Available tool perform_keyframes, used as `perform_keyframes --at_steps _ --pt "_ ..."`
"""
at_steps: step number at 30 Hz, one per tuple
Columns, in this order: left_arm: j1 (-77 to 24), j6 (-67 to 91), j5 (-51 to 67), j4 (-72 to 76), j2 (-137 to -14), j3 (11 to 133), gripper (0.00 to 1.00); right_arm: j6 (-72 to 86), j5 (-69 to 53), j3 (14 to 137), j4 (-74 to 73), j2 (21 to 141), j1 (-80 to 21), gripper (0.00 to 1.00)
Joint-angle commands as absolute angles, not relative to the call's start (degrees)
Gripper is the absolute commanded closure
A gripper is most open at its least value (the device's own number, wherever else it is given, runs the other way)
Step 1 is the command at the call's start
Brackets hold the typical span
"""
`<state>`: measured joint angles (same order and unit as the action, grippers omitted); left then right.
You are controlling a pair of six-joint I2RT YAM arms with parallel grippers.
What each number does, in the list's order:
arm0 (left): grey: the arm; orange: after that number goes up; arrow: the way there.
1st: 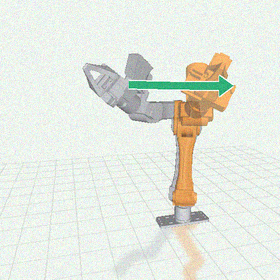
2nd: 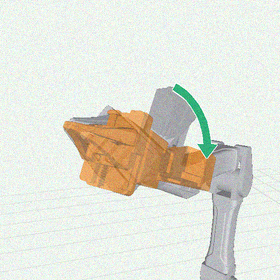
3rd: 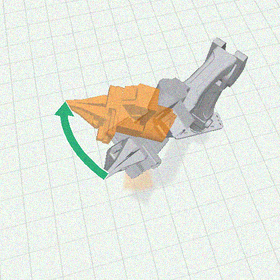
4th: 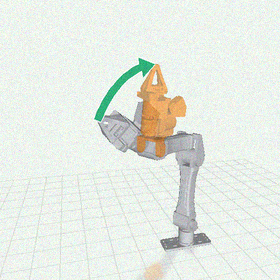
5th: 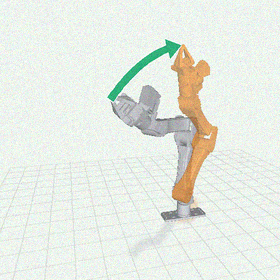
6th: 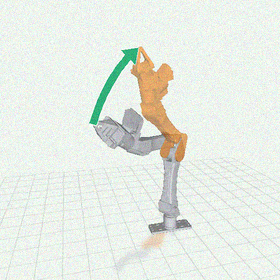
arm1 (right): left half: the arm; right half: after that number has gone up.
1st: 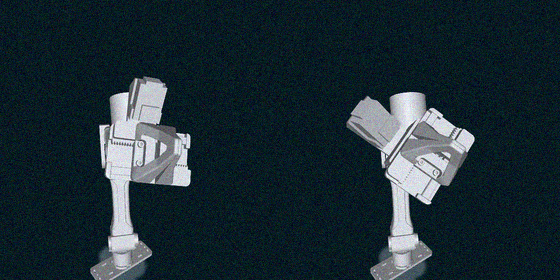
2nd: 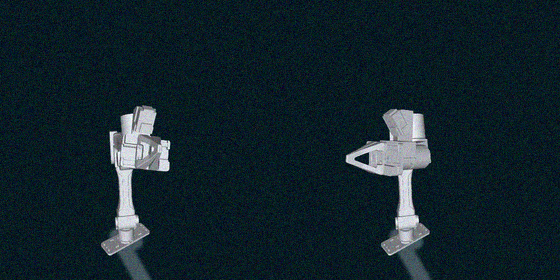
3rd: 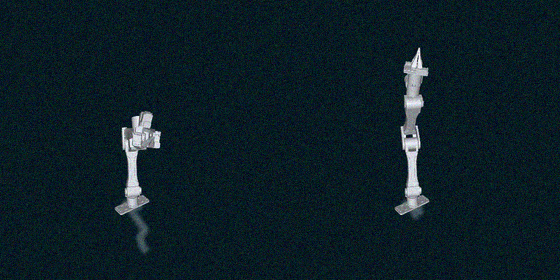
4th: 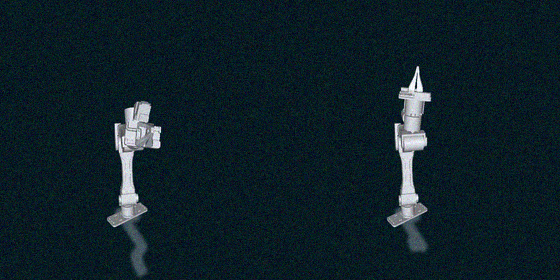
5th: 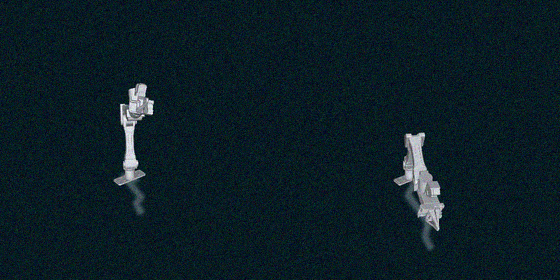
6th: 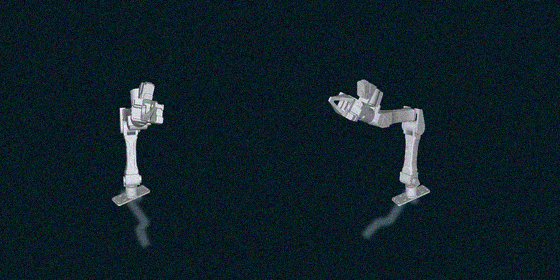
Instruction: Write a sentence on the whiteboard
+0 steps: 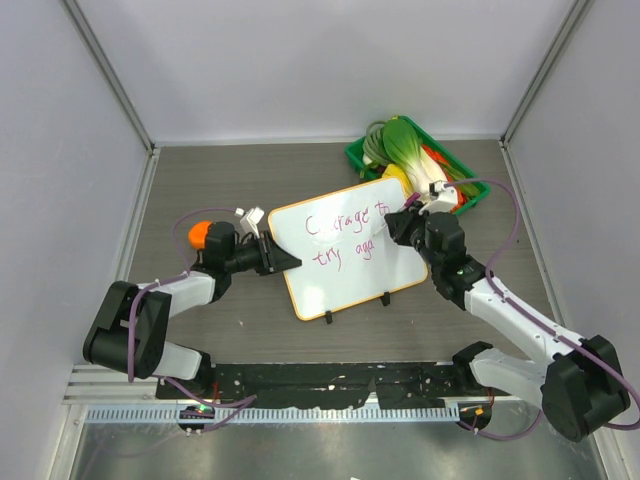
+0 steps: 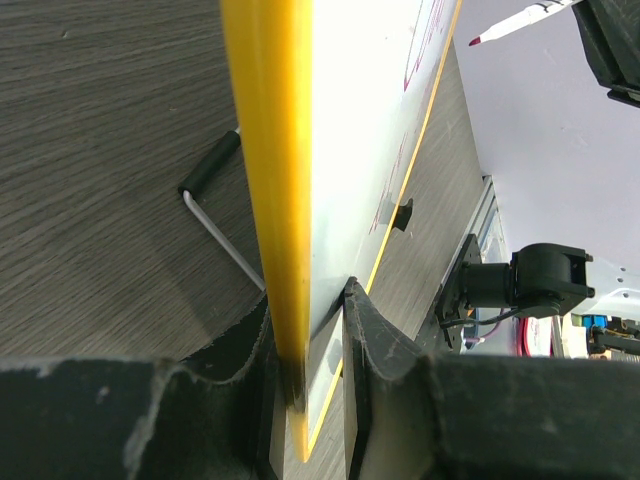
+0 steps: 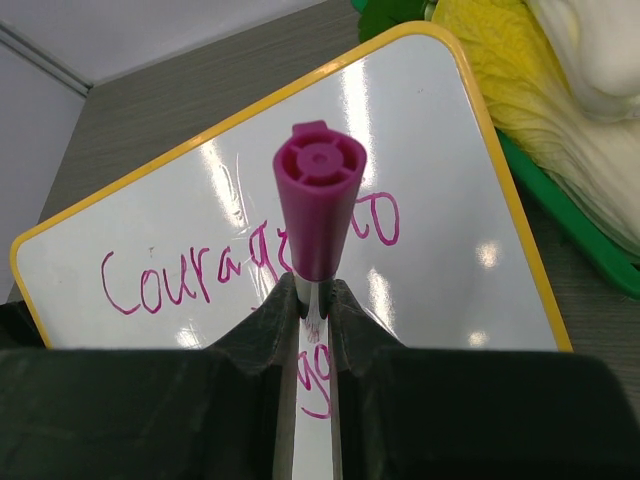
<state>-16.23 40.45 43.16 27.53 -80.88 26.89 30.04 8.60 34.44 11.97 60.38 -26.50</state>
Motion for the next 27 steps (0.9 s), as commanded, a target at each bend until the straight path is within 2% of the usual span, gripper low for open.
perform_keyframes --at_steps 1,27 --pt "-16.7 32.5 32.3 19.7 -83.1 25.9 1.00 28.8 10.8 37.0 13.2 60.9 -26.4 0.99" --pt "-16.7 32.5 32.3 19.6 -83.1 25.8 1.00 28.7 13.1 31.6 14.4 62.9 -26.4 0.99"
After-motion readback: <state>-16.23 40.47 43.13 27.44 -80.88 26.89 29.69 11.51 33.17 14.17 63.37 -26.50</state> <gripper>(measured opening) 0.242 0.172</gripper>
